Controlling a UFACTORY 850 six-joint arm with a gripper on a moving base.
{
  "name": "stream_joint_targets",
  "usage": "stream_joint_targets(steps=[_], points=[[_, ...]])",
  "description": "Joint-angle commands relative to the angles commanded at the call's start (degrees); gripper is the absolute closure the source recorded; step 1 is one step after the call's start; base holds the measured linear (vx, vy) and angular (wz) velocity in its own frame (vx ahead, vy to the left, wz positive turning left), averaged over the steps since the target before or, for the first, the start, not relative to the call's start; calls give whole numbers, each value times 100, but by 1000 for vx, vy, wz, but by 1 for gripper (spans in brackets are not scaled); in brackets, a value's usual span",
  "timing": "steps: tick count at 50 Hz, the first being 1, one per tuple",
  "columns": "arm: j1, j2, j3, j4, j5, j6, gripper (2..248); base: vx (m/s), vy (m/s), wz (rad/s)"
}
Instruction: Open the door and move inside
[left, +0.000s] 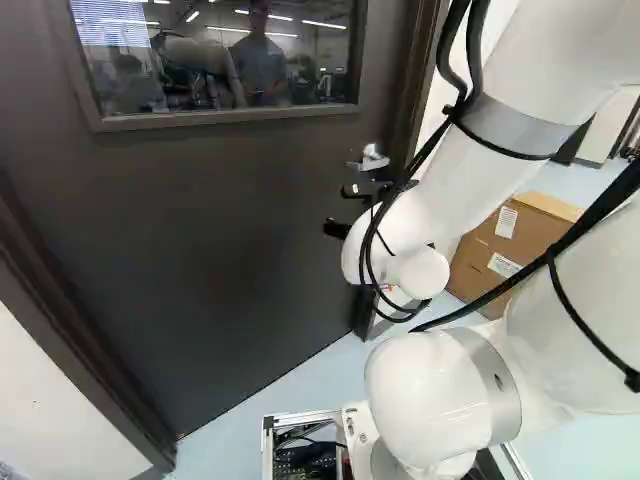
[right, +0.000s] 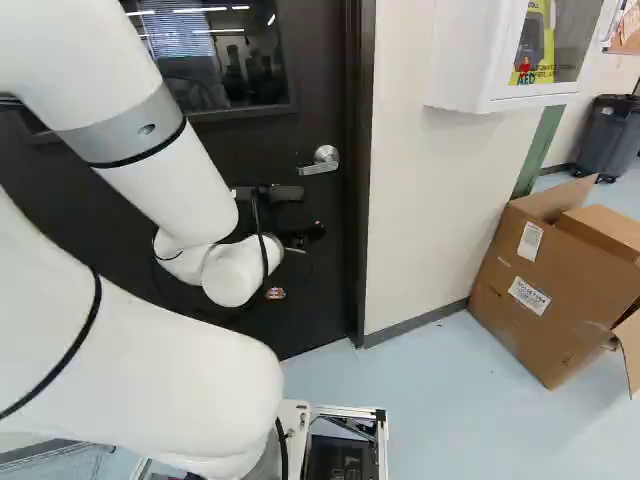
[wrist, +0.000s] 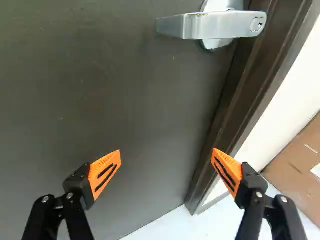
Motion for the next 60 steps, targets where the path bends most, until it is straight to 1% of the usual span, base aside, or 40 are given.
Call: stream_joint_targets(steps=[13,43,60], points=[[0,0,0,0,0,0,3,-88,9,12],[0,0,0,0,0,0,3,-125,33,-7],[0,0,0,0,0,0,3,-121,1,7]])
